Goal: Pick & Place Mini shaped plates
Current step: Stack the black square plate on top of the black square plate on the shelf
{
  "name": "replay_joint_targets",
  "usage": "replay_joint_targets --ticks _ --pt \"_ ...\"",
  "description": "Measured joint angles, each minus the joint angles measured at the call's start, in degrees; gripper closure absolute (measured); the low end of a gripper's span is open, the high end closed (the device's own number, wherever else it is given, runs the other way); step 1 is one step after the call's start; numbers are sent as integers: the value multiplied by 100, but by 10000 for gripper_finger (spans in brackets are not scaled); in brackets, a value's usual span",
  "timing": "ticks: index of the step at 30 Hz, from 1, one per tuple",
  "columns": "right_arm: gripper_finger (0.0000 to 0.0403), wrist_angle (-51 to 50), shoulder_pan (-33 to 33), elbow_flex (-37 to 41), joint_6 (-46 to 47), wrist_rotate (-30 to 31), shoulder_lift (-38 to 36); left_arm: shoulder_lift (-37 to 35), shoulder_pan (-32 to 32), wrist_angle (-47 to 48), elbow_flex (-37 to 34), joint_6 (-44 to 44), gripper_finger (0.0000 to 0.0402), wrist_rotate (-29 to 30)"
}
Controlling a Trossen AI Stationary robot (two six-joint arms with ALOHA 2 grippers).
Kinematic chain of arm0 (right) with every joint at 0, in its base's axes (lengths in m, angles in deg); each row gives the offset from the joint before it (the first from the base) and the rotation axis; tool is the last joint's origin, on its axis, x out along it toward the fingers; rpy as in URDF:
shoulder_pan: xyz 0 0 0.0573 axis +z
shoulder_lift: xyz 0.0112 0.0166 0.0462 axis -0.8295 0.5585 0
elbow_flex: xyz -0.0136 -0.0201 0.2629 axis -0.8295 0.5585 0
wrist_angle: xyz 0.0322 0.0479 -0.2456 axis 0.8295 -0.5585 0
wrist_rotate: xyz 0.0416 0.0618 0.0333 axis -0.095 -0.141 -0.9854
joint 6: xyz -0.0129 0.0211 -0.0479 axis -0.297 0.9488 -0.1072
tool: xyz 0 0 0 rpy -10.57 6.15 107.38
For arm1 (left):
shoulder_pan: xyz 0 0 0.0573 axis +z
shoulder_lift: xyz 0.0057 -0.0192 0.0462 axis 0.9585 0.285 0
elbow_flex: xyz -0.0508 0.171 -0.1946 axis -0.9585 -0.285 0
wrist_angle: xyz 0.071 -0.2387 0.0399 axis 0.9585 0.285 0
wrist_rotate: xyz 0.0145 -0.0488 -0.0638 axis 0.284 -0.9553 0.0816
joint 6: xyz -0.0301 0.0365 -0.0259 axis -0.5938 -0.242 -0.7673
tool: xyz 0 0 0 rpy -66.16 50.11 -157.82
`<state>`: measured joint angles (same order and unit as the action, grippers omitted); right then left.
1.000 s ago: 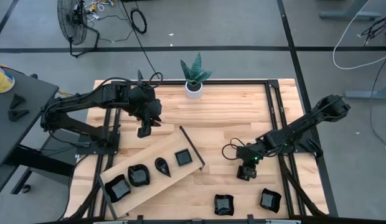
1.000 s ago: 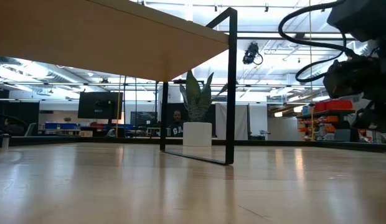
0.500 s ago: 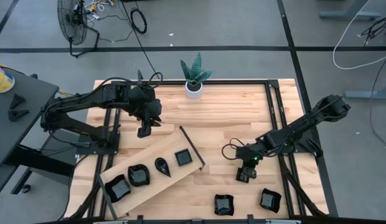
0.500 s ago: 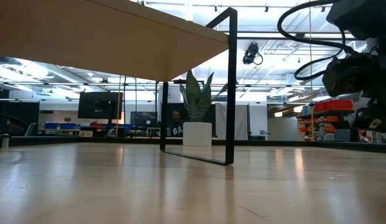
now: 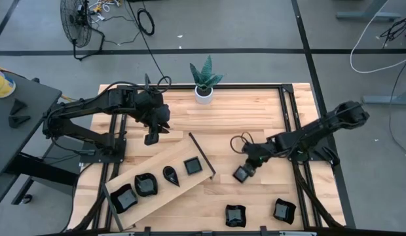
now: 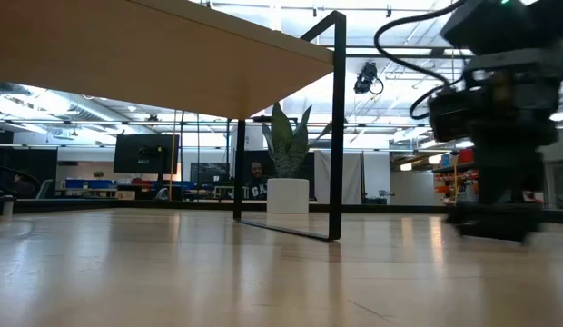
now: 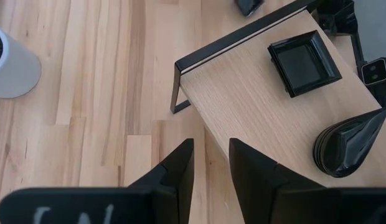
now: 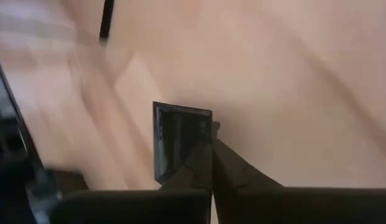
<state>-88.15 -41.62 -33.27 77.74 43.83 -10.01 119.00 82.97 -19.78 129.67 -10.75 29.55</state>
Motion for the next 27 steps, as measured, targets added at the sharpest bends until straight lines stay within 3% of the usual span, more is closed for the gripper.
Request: replay_joint_targets --ticks 12,20,27 --pt "403 724 -1320 0 1824 1114 0 0 1 229 0 245 296 2" --pt "403 1681 -2209 0 1817 1487 0 0 146 332 0 876 298 92" --pt "403 2195 -2788 -62 1476 1527 1 0 1016 -43 0 885 309 -583"
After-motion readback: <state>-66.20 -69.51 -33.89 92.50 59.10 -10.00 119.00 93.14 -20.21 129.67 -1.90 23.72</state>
